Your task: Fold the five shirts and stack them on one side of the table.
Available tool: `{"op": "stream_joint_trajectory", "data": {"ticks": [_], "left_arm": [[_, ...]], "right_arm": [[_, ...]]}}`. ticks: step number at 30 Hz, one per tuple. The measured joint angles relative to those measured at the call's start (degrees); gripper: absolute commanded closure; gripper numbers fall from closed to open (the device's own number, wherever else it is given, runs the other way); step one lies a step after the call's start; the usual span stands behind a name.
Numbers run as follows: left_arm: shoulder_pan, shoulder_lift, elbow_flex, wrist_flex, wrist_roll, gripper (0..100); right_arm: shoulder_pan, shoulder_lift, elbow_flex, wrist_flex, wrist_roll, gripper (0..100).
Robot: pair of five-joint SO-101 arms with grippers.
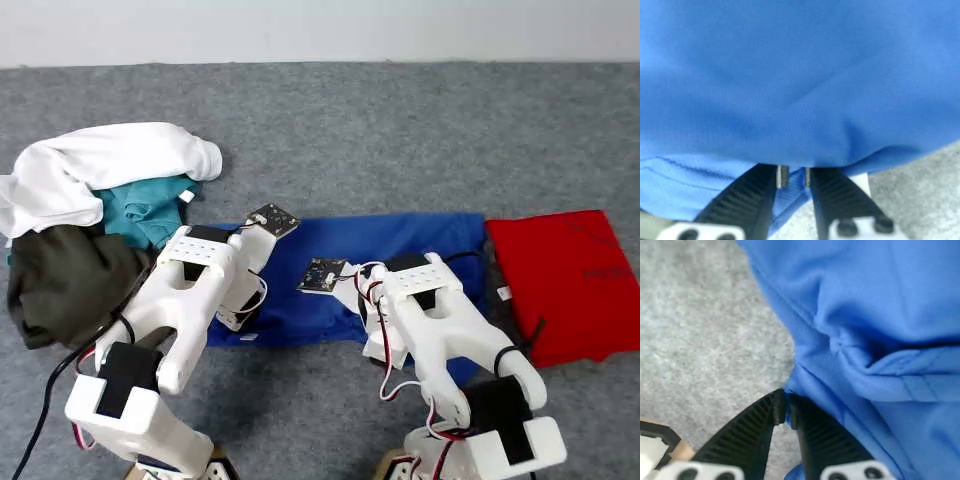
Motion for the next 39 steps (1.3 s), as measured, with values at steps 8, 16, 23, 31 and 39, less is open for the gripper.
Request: {"op": "stream_joint_trajectory", "data": {"ticks": [8, 16, 23, 31, 39], "left_arm": [[0.0, 0.0, 0.0, 0.0, 0.0, 93], [0.0, 0.0, 0.0, 0.0, 0.0, 93], [0.0, 0.0, 0.0, 0.0, 0.0, 93], [0.0, 0.0, 0.0, 0.0, 0.0, 93], [0.0, 0.0, 0.0, 0.0, 0.0, 93]], "right_arm": [[-3.9, 1.1, -4.7, 13.5, -0.3, 98.7], [-10.0, -8.8, -9.3, 24.6, -0.1, 98.7], [-6.9, -15.0, -9.3, 20.7, -0.1, 98.7], [-3.7, -9.3, -11.4, 10.5, 4.4, 98.7], [-3.6, 0.9, -22.2, 9.6, 10.5, 98.3]]}}
